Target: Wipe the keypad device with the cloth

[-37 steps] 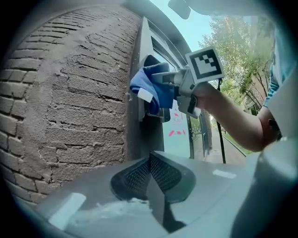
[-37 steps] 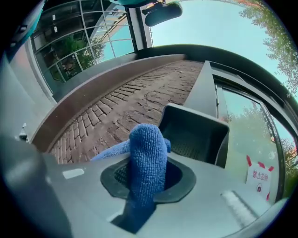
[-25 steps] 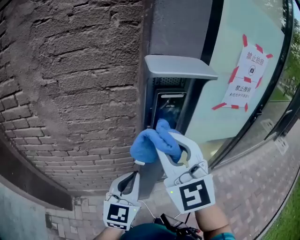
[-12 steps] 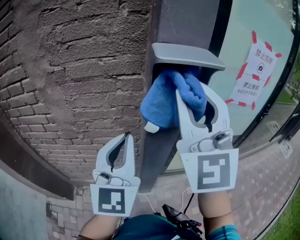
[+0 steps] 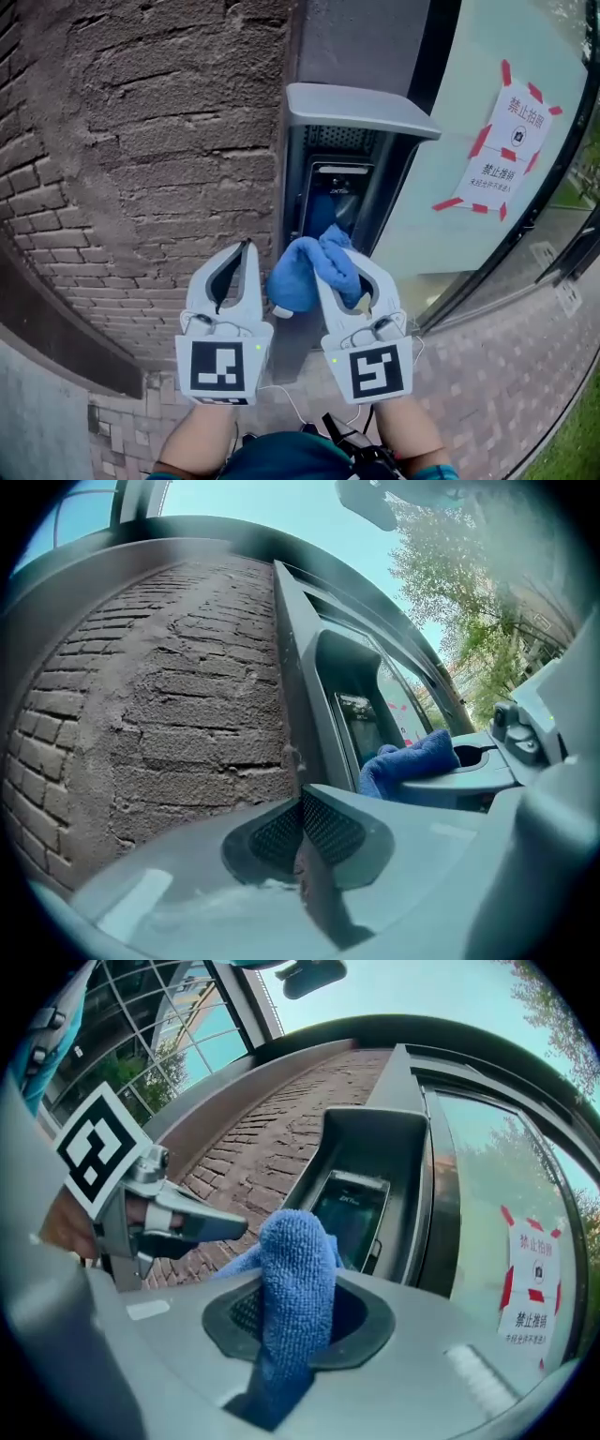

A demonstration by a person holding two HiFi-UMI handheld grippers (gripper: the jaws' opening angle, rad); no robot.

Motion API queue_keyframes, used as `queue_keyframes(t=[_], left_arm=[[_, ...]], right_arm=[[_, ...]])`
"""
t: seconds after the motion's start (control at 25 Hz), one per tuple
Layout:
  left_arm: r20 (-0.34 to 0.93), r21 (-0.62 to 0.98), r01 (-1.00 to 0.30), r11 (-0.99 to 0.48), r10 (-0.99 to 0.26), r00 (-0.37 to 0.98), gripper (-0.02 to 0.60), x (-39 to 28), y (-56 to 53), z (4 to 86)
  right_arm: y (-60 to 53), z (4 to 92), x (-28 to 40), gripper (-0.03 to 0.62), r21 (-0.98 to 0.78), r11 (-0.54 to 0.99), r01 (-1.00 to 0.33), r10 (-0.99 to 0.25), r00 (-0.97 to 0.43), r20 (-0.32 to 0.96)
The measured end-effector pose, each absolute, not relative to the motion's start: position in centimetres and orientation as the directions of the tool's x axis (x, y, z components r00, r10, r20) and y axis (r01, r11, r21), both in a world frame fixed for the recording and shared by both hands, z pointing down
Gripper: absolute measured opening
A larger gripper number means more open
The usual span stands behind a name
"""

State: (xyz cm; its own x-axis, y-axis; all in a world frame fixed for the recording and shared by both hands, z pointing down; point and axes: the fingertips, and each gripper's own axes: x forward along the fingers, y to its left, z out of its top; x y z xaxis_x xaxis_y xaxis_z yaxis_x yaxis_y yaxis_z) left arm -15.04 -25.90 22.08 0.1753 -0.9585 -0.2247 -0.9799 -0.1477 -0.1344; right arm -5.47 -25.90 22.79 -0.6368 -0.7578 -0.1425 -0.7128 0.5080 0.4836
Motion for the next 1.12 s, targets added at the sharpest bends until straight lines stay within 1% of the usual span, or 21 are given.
queue_keyframes(t=[0.08, 0.2, 0.4, 0.48, 0.68, 0.96, 1.12], left_arm=[[-0.223, -0.135, -0.978, -0.157, -0.957, 0.184, -0.009, -14.7, -26.3, 22.3], [-0.248, -0.129, -0.979, -0.158, -0.951, 0.186, -0.009, -14.5, -26.1, 21.8], [-0.302, -0.133, -0.978, -0.162, -0.933, 0.196, -0.009, -13.7, -25.1, 19.5], [-0.324, -0.157, -0.973, -0.169, -0.922, 0.212, -0.009, -12.9, -24.6, 18.4], [-0.322, -0.196, -0.963, -0.184, -0.916, 0.24, -0.009, -11.9, -24.3, 18.2], [-0.25, -0.169, -0.962, -0.214, -0.935, 0.252, -0.009, -11.5, -25.3, 21.9], [-0.217, -0.166, -0.959, -0.228, -0.941, 0.261, -0.009, -11.1, -25.4, 23.8]], right_arm=[[-25.4, 22.7, -5.1, 0.067, 0.444, 0.536, -0.718, -0.748, -0.648, -0.146], [-24.3, 19.6, -4.1, 0.067, 0.391, 0.527, -0.754, -0.75, -0.63, -0.203], [-23.5, 10.6, -2.5, 0.069, 0.47, 0.393, -0.79, -0.714, -0.584, -0.385], [-24.4, 9.0, -2.4, 0.069, 0.484, 0.355, -0.8, -0.716, -0.565, -0.41], [-26.2, 11.5, -2.8, 0.069, 0.445, 0.382, -0.81, -0.735, -0.558, -0.385], [-26.9, 20.1, -3.3, 0.069, 0.423, 0.458, -0.782, -0.783, -0.58, -0.224], [-27.2, 23.2, -2.9, 0.07, 0.381, 0.502, -0.777, -0.796, -0.587, -0.148]])
